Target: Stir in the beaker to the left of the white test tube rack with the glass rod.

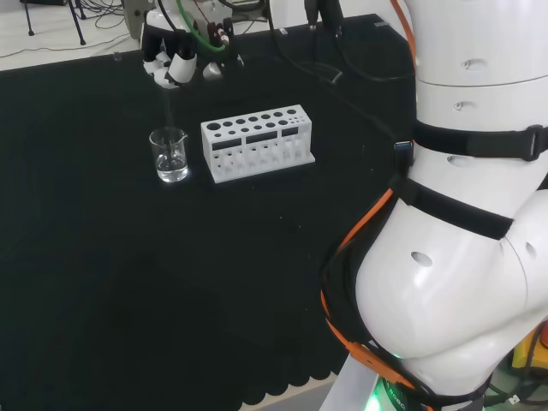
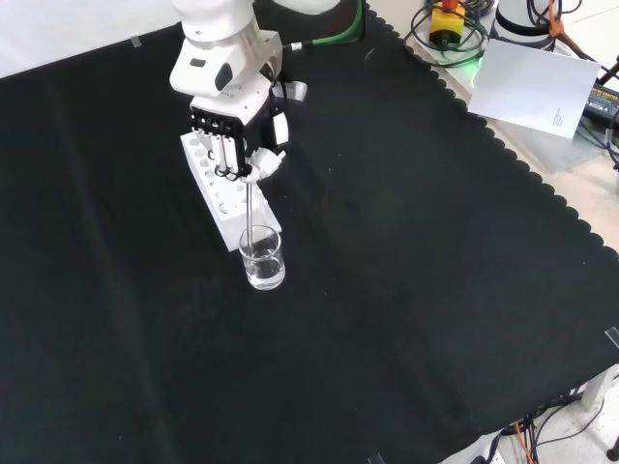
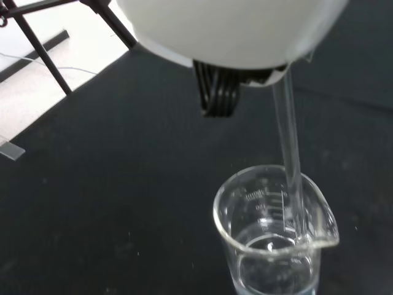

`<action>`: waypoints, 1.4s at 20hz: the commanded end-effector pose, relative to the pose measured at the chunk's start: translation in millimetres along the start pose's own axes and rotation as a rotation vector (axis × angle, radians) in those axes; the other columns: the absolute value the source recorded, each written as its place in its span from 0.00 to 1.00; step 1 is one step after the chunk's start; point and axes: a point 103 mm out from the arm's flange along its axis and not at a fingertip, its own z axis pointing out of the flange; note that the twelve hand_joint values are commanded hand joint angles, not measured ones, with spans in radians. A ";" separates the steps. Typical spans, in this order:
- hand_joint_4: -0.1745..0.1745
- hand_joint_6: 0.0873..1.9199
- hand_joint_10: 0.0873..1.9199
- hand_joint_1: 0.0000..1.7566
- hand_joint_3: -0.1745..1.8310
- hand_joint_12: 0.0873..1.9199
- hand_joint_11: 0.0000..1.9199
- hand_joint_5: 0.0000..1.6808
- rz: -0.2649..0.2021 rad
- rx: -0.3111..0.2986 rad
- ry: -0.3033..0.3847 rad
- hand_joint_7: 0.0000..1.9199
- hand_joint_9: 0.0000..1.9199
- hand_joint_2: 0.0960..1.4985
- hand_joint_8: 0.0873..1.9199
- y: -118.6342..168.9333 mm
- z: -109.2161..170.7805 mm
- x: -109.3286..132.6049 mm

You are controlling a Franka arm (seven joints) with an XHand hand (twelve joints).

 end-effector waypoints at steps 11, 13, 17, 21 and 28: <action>0.00 0.33 0.51 0.75 0.63 0.41 0.89 0.76 -0.068 0.044 -0.012 0.64 0.86 0.26 0.62 9.7 5.8 43.8; 0.00 0.33 0.51 0.75 0.63 0.41 0.89 0.76 -0.073 0.043 -0.010 0.64 0.86 0.26 0.62 13.7 7.0 45.0; 0.00 0.33 0.51 0.75 0.63 0.41 0.89 0.76 -0.063 0.032 -0.011 0.64 0.86 0.26 0.62 15.2 5.7 38.8; 0.00 0.33 0.51 0.75 0.63 0.41 0.89 0.76 -0.046 0.039 0.003 0.64 0.86 0.26 0.62 18.8 1.2 19.4; 0.00 0.33 0.51 0.75 0.63 0.41 0.89 0.76 0.003 0.031 -0.026 0.64 0.87 0.26 0.62 -1.5 -6.6 -1.0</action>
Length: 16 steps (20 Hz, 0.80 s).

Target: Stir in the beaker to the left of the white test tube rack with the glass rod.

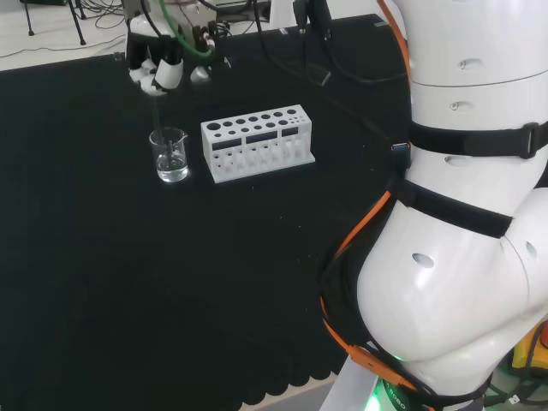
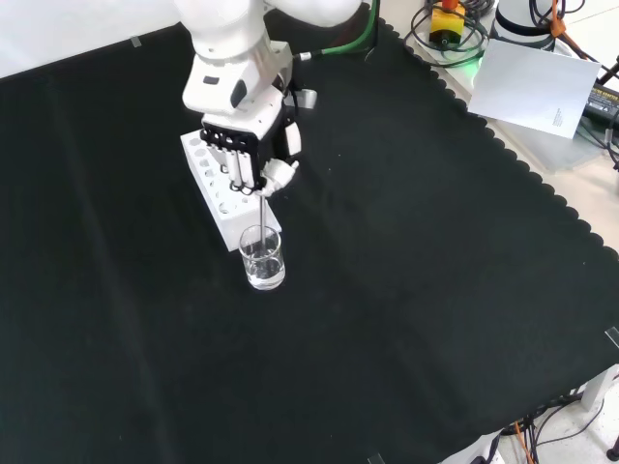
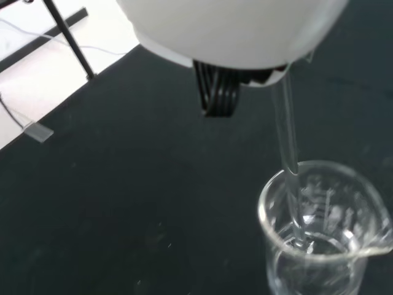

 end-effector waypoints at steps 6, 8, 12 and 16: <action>0.00 0.33 0.51 0.75 0.63 0.42 0.89 0.76 0.061 0.003 -0.030 0.64 0.87 0.26 0.62 -27.5 -11.9 -21.7; 0.00 0.33 0.51 0.75 0.63 0.42 0.89 0.76 0.052 0.008 -0.034 0.64 0.87 0.26 0.62 -29.5 -11.8 -17.7; 0.00 0.33 0.51 0.75 0.63 0.42 0.89 0.76 0.026 0.016 -0.028 0.64 0.87 0.26 0.62 -26.5 -10.6 -5.5; 0.00 0.33 0.51 0.75 0.63 0.42 0.89 0.76 0.002 0.009 -0.009 0.64 0.87 0.26 0.62 -14.3 -9.1 8.1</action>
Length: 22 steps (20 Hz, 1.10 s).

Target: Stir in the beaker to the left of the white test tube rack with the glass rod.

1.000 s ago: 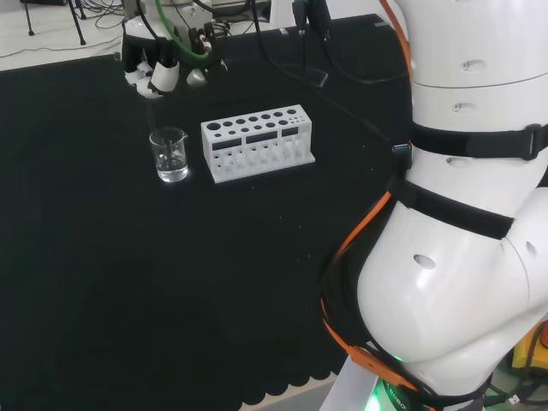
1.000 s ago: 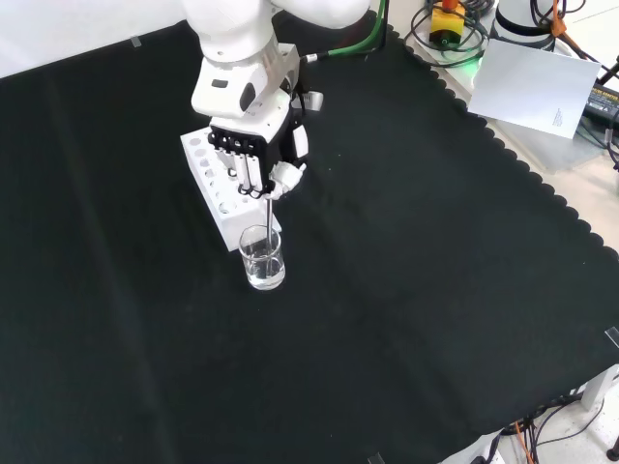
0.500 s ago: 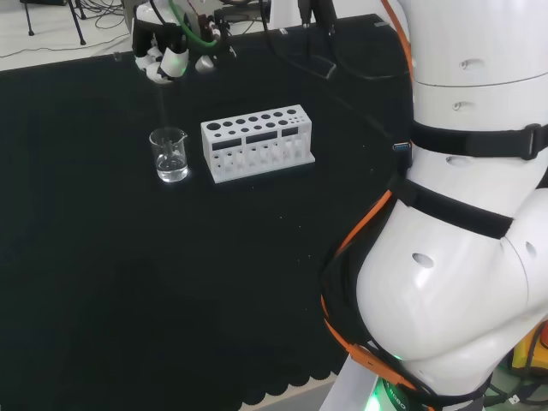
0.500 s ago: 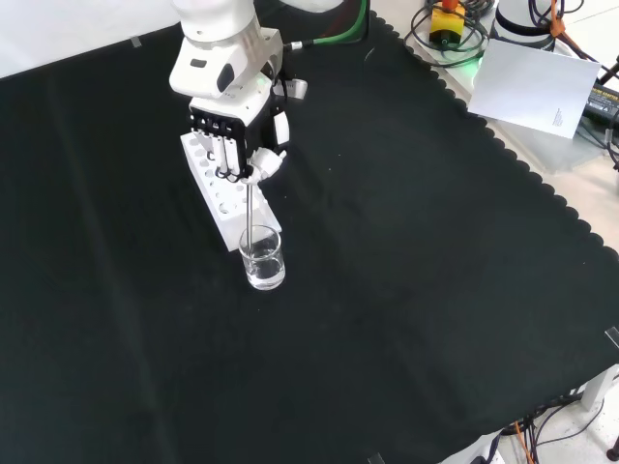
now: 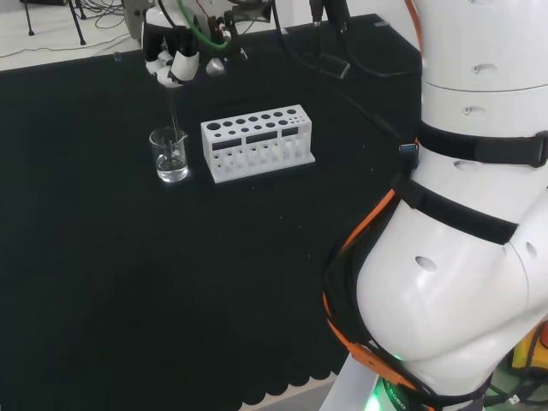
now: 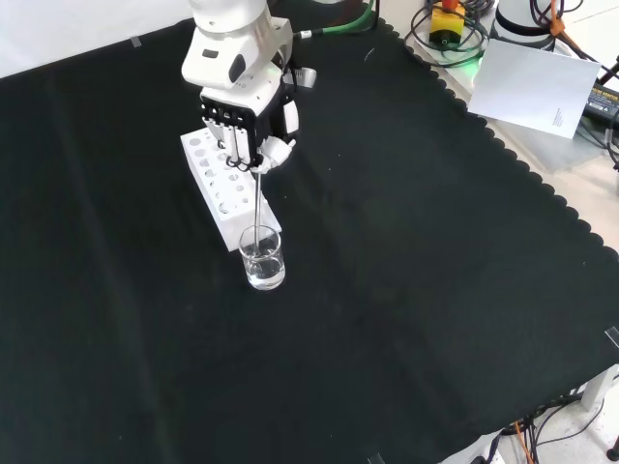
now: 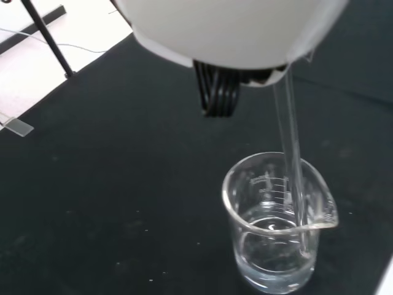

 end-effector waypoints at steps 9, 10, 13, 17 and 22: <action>0.00 0.33 0.51 0.75 0.63 0.42 0.90 0.76 -0.039 -0.030 0.051 0.64 0.87 0.26 0.62 29.8 -0.2 17.0; 0.00 0.33 0.51 0.75 0.63 0.42 0.90 0.76 -0.036 -0.034 0.050 0.64 0.87 0.26 0.62 28.8 -1.7 14.3; 0.00 0.33 0.51 0.75 0.63 0.42 0.90 0.76 -0.021 -0.043 0.047 0.64 0.87 0.26 0.62 24.0 -5.3 5.8; 0.00 0.33 0.51 0.75 0.63 0.42 0.90 0.76 -0.010 -0.044 0.039 0.64 0.87 0.26 0.62 15.4 -7.5 -2.4; 0.00 0.33 0.51 0.75 0.63 0.42 0.90 0.76 -0.006 -0.041 0.035 0.64 0.87 0.26 0.62 8.2 -6.8 -6.2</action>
